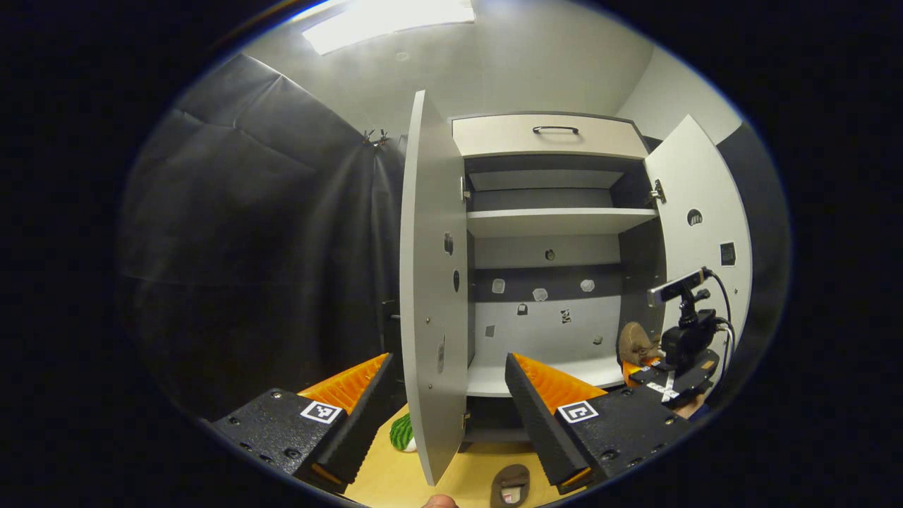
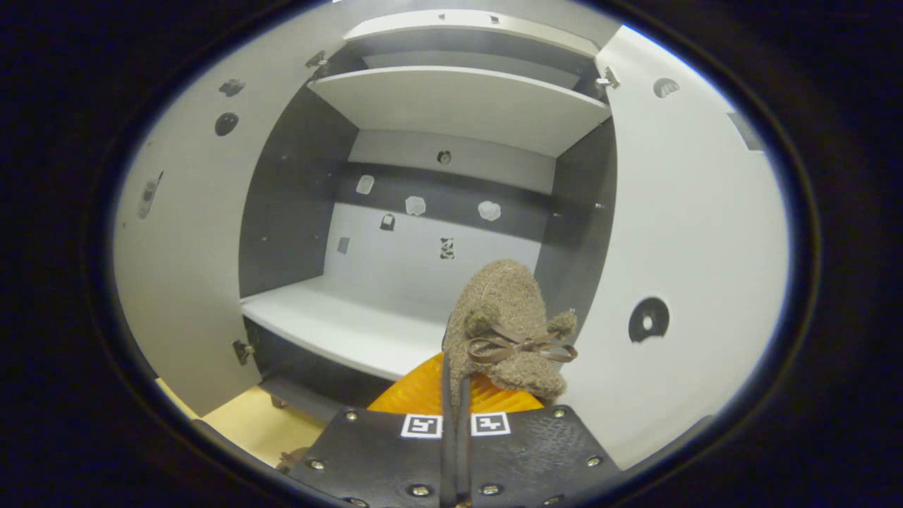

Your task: Grab one shoe with the right hand and put it into the shoe cabinet, grab the other shoe with the left hand and put it into the shoe cabinet; then close the right door with the right hand and the left door with the left hand.

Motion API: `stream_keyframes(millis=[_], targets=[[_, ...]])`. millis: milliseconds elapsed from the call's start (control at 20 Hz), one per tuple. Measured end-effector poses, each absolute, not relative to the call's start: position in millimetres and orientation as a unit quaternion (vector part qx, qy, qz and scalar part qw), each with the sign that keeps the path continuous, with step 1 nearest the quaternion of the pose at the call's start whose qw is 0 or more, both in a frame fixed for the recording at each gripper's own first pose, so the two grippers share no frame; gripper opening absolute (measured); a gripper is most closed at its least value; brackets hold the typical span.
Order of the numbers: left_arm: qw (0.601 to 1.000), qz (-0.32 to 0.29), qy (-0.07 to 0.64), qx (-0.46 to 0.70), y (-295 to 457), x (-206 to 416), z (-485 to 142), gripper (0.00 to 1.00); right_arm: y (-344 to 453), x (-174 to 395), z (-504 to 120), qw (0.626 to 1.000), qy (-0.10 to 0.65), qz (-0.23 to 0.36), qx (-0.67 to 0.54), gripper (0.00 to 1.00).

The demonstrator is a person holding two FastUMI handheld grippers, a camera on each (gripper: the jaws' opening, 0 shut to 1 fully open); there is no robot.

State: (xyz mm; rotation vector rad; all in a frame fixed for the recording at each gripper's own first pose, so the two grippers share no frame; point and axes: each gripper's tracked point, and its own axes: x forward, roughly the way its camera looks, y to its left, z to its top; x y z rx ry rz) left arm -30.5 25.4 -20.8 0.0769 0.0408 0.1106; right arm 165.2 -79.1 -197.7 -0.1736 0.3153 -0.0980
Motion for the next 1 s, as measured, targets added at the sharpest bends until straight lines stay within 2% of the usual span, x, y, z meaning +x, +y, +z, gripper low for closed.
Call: stream_keyframes(millis=[50,100,200,400,450,500,850,950,1000], targets=[[0.997,0.059,0.019,0.038,26.4,-29.8,-20.9,0.93,-80.4,178.6,-195.6,0.983,0.153,-0.048,-0.090,0.01],[0.997,0.064,0.017,0.037,28.1,-29.4,-21.0,0.98,-81.5,190.4,-196.7,0.983,0.151,-0.048,-0.094,0.01],[0.996,0.075,0.016,0.038,32.5,-28.9,-21.8,0.95,-85.4,219.1,-195.8,0.983,0.150,-0.050,-0.094,0.01],[0.994,0.099,0.021,0.038,41.1,-30.1,-25.3,0.98,-90.7,266.7,-213.3,0.981,0.166,-0.056,-0.087,0.01],[0.993,0.107,0.023,0.039,45.1,-31.8,-26.9,0.93,-90.5,276.5,-221.7,0.979,0.173,-0.055,-0.088,0.01],[0.992,0.114,0.024,0.041,48.5,-32.4,-27.0,0.96,-90.3,284.2,-228.5,0.978,0.179,-0.054,-0.088,0.01],[0.987,0.150,0.039,0.046,61.4,-37.5,-33.4,0.96,-89.0,323.1,-265.9,0.973,0.209,-0.055,-0.079,0.00],[0.986,0.155,0.042,0.049,63.3,-39.1,-34.8,0.96,-87.6,330.4,-278.9,0.970,0.225,-0.055,-0.073,0.05],[0.985,0.158,0.042,0.051,64.7,-40.7,-34.7,0.96,-87.8,331.2,-285.7,0.968,0.234,-0.056,-0.071,0.01]])
